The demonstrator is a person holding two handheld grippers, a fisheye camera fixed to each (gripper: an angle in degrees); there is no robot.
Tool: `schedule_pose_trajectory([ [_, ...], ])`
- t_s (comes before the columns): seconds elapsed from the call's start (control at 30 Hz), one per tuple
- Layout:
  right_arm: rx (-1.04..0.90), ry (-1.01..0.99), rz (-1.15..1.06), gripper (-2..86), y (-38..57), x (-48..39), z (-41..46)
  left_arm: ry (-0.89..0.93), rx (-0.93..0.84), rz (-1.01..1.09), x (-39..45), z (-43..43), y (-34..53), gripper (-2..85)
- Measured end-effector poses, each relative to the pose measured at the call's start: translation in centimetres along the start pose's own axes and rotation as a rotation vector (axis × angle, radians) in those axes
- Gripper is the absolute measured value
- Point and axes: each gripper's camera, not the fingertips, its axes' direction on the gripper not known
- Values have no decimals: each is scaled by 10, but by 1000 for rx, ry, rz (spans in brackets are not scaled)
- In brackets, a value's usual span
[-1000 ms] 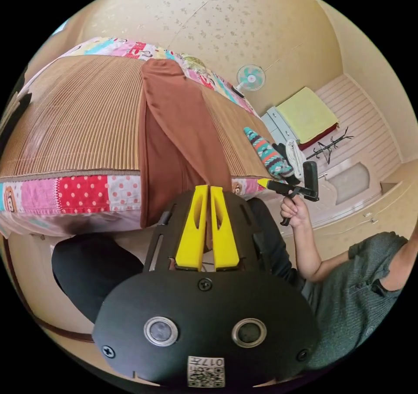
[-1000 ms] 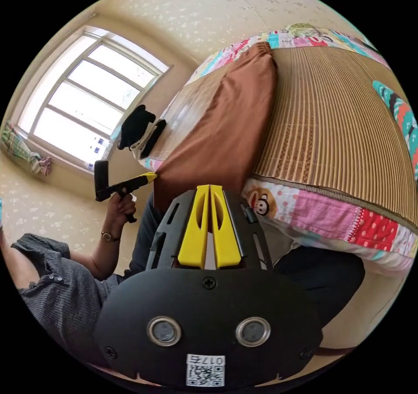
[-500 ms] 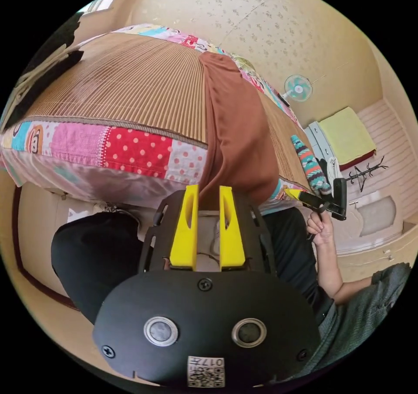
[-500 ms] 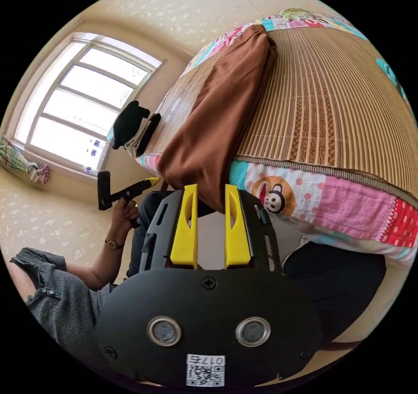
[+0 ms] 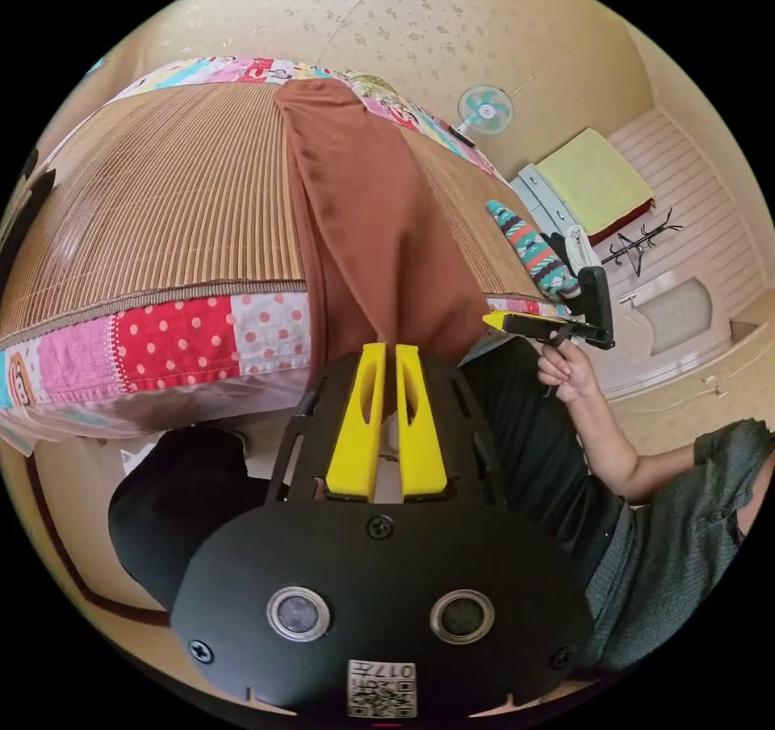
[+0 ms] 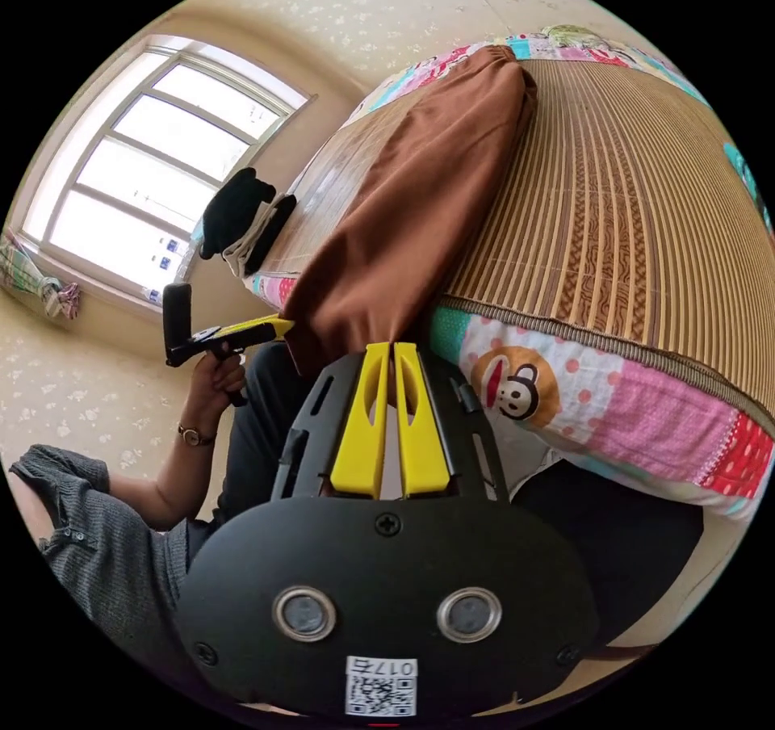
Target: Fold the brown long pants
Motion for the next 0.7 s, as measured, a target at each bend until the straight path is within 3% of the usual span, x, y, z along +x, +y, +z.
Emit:
schedule_pose_trajectory([
  [0.07, 39, -75, 3, 16, 3, -1, -24, 238, 148, 22, -10, -37, 7, -2],
  [0.17, 129, -262, 7, 13, 10, -3, -69, 362, 262, 30, -33, -67, 18, -5],
  [0.23, 171, -327, -7, 12, 14, -4, -85, 326, 183, 15, -44, -55, 21, -6],
  [0.4, -99, -137, 125, 13, 11, 18, -8, -4, -104, -212, -61, 16, 38, -4],
  [0.5, -116, -62, 155, 20, 13, 29, -1, -85, -28, -306, -63, 13, 52, 4],
  [0.57, -111, -2, 167, 27, 14, 30, -8, -85, 118, -285, -55, -8, 56, 42],
  [0.7, -30, 75, 126, 61, 10, 26, -30, -54, 149, -207, -48, -10, 31, 67],
])
